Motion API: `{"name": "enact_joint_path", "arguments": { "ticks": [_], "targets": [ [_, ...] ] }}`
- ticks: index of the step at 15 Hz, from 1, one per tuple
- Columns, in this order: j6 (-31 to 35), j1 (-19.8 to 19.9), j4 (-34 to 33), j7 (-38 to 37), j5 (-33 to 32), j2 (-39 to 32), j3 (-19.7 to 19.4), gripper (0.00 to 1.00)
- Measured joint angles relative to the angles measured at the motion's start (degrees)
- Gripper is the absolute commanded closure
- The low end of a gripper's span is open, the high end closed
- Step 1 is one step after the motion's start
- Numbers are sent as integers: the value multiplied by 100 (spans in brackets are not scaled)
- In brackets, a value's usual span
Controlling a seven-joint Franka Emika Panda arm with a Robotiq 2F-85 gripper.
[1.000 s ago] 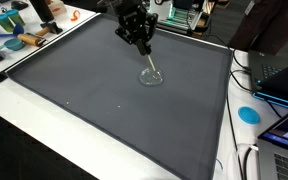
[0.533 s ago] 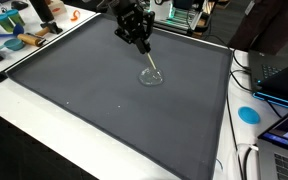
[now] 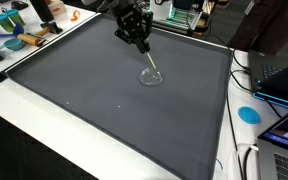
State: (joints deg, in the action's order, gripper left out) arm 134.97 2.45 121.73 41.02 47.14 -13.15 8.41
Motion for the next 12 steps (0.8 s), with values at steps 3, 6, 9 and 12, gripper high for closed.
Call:
{"name": "enact_joint_path", "arguments": {
  "ticks": [3,6,9,12],
  "targets": [
    [0,0,63,185,98,1,-23,97],
    [0,0,126,326,163,1,-41,97],
    [0,0,182,448,226,1,-58,97],
    [-6,0,216,561,318,1,-72,97]
  ]
}}
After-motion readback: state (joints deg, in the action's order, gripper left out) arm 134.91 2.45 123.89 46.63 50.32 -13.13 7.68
